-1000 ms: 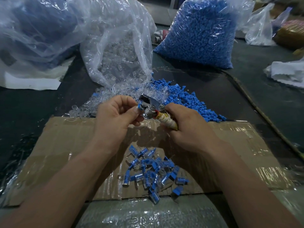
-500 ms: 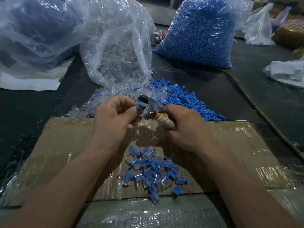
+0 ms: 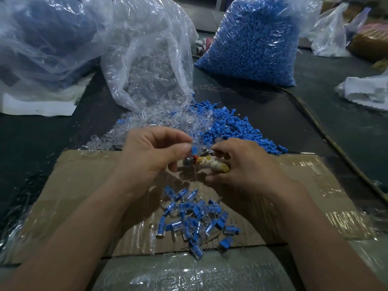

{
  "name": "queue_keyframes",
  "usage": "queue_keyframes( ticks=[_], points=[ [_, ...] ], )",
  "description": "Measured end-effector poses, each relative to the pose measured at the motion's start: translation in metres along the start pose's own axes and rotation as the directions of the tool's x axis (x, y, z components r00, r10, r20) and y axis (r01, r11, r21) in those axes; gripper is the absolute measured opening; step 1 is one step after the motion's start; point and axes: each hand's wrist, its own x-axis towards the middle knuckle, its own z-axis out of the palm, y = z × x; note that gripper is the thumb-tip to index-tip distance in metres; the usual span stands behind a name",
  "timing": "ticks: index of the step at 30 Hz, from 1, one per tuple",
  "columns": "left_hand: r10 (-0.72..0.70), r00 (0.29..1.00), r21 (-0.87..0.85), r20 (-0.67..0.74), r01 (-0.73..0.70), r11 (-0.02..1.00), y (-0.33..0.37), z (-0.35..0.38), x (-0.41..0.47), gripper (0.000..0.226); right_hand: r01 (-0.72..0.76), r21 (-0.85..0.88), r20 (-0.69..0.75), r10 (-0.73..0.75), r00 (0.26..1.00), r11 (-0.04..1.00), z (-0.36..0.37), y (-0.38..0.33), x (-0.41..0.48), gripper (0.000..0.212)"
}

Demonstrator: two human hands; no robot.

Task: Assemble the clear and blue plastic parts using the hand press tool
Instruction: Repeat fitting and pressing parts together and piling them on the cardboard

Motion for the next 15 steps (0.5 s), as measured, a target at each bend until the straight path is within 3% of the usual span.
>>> queue_keyframes(
  ticks=[5,8,13,15],
  points=[
    [-0.068,0.958,0.138,0.280,0.030,0.990,-0.0013,0.0040,-0.0019,0.020,0.013,-0.055,0.062,-0.009,0.998,0.998,0.0029,0.0002,0.0001,0.046],
    [-0.082,0.909,0.232,0.410,-0.017,0.973,-0.0017,0.0037,-0.0014,0.019,0.003,-0.072,0.075,0.002,0.997,0.997,0.0034,0.0006,0.0004,0.063],
    [-0.104,0.866,0.258,0.489,-0.030,0.966,-0.0026,0.0029,-0.0025,0.020,0.006,-0.060,0.109,0.000,0.994,0.998,0.0018,0.0015,-0.0003,0.076],
    [-0.080,0.885,0.213,0.458,-0.022,0.977,-0.0026,0.0020,-0.0019,0.024,-0.004,-0.034,0.109,0.008,0.994,0.999,0.0006,0.0025,-0.0009,0.075]
  ],
)
